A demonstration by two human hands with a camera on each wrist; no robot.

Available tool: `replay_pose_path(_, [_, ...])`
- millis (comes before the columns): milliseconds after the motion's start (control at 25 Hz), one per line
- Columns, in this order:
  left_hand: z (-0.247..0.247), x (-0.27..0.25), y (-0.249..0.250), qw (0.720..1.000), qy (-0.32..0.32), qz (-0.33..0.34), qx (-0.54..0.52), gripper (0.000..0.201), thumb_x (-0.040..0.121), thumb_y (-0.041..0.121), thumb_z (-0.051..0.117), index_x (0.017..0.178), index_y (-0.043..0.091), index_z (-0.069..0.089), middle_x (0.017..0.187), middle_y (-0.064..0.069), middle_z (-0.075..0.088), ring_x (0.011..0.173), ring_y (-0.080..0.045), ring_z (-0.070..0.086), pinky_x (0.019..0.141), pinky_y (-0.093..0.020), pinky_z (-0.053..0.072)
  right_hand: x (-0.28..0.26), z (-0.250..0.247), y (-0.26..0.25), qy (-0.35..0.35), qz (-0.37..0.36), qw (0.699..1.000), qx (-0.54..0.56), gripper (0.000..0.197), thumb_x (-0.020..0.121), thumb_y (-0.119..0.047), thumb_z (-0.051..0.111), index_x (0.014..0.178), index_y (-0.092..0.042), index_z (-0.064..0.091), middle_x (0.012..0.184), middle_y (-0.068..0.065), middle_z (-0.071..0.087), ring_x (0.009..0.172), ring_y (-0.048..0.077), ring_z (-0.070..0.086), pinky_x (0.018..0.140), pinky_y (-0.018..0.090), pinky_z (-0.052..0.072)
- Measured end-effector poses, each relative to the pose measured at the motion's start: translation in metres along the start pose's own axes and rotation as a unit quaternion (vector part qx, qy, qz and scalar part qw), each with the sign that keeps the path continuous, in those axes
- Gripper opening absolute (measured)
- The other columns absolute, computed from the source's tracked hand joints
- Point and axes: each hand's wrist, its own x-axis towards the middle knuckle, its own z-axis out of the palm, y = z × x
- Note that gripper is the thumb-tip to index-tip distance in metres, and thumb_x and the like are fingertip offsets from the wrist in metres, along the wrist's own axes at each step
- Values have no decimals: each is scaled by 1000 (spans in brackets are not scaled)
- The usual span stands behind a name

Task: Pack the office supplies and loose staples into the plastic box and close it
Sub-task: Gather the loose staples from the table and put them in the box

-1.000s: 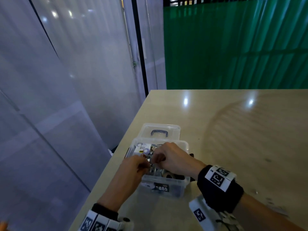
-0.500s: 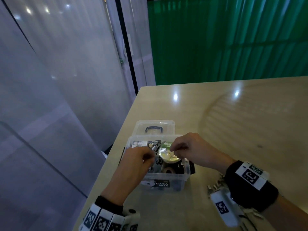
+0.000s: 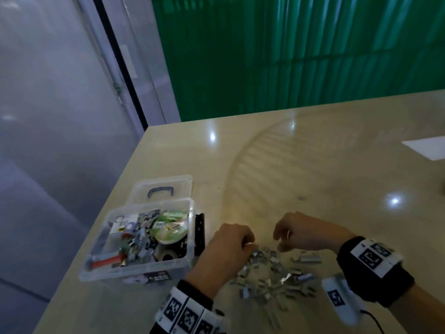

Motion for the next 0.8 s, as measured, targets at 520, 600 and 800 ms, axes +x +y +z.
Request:
replay_pose_path(520, [104, 31, 7, 983, 3, -176, 46, 36, 90, 26, 69, 125, 23, 60, 118, -1, 48, 109, -21, 54, 91, -29, 49, 7, 41, 67, 39, -53, 997, -34, 25, 95, -16, 62, 120, -16, 61, 108, 0, 44, 90, 16, 46, 67, 22, 34])
replay_pose_path(600, [109, 36, 12, 983, 21, -180, 30, 32, 92, 20, 66, 123, 23, 62, 116, -1, 50, 105, -19, 56, 88, -28, 50, 16, 47, 66, 67, -78, 994, -23, 20, 95, -14, 59, 113, -15, 66, 101, -3, 44, 92, 16, 47, 70, 21, 32])
replay_pose_path(800, [108, 40, 15, 978, 54, -200, -13, 26, 92, 11, 66, 115, 20, 71, 110, -1, 68, 87, -9, 63, 78, -19, 52, 20, 46, 74, 91, -110, 990, 16, 13, 95, -23, 64, 98, -12, 72, 93, -1, 57, 84, 16, 56, 64, 19, 39])
